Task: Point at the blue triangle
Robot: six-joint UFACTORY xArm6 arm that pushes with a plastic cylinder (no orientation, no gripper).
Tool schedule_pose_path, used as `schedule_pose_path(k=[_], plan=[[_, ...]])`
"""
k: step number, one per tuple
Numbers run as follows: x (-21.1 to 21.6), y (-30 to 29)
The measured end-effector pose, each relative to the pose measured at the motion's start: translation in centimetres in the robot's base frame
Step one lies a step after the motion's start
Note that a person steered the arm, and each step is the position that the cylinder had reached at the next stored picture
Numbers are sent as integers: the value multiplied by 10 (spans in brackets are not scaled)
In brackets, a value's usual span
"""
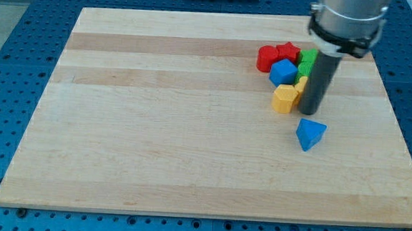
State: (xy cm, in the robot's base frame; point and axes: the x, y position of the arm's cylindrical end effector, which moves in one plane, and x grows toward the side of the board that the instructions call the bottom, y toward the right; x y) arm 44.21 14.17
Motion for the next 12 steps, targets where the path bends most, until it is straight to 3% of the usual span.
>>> schedule_pose_path(k=[2,5,7,9,12], plan=[[24,10],[26,-57],[15,-57],[58,-66],[58,-67]])
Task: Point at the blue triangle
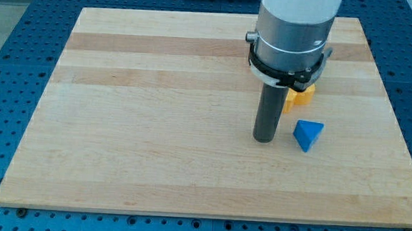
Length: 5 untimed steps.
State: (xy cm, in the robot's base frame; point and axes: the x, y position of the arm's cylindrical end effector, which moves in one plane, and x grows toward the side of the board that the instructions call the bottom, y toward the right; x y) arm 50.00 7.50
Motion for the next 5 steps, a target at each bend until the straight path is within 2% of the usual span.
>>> schedule_pose_path(k=[4,5], plan=[[0,-1],[38,-16]])
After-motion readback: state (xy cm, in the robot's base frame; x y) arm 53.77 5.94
